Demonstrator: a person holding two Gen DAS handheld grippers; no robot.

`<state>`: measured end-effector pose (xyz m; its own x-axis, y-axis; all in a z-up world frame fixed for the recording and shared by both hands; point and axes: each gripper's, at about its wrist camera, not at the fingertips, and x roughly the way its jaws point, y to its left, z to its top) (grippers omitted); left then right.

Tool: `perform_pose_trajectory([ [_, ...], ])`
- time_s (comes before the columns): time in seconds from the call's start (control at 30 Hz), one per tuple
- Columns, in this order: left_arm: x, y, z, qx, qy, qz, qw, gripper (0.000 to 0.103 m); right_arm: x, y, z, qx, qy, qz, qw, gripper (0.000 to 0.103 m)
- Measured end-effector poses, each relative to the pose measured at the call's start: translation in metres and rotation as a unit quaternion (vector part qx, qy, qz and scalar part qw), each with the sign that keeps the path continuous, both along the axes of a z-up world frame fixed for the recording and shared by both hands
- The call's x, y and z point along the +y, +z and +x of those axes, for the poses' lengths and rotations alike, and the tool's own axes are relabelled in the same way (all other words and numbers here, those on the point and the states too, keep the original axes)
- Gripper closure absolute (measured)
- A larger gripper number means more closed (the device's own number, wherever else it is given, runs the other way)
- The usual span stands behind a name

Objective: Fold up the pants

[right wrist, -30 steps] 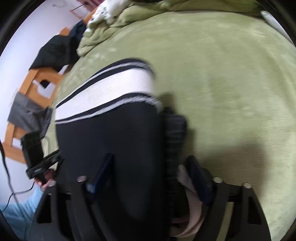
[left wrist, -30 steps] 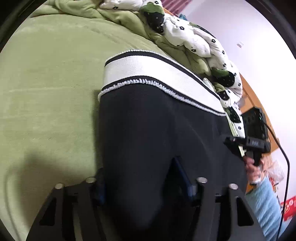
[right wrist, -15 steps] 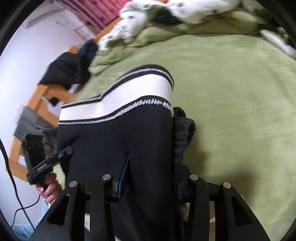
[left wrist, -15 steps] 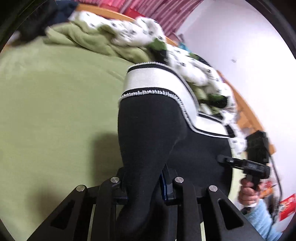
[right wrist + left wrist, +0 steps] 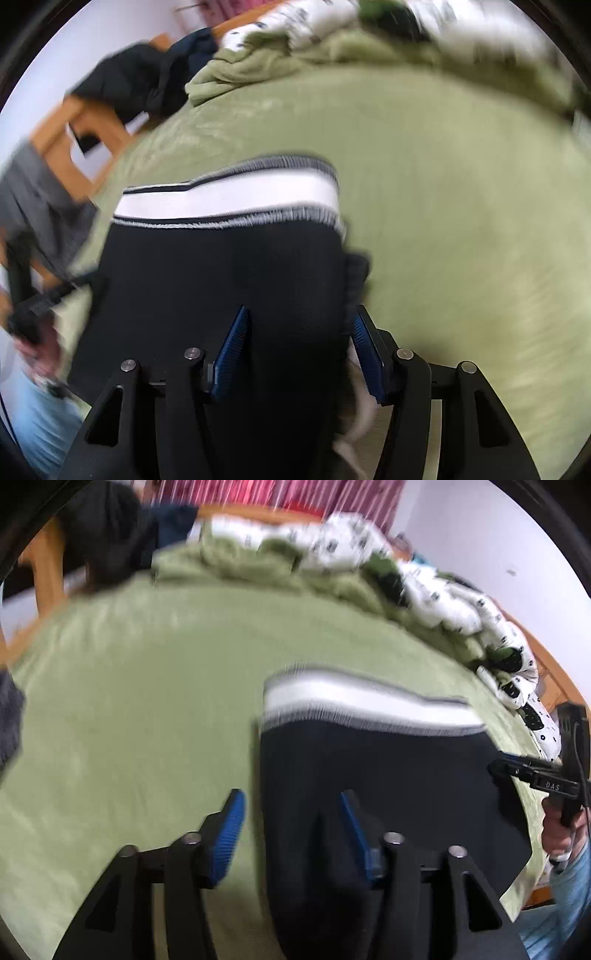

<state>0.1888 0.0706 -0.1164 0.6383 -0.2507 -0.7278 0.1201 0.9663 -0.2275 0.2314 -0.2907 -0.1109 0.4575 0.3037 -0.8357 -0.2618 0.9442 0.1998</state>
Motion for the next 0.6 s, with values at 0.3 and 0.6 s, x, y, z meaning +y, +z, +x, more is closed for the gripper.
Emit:
perform_pose_trajectory([
  [0.3,-0.019,0.016,0.049,-0.007,-0.004,-0.013,0.9999,0.035,0.015,-0.013,0.068,0.014,-0.028,-0.017,0.999,0.074],
  [0.6,-0.038,0.01,0.039,-0.029,-0.049,-0.027,0.998,0.035,-0.026,-0.009,0.035,-0.016,-0.029,0.034,0.999,0.071],
])
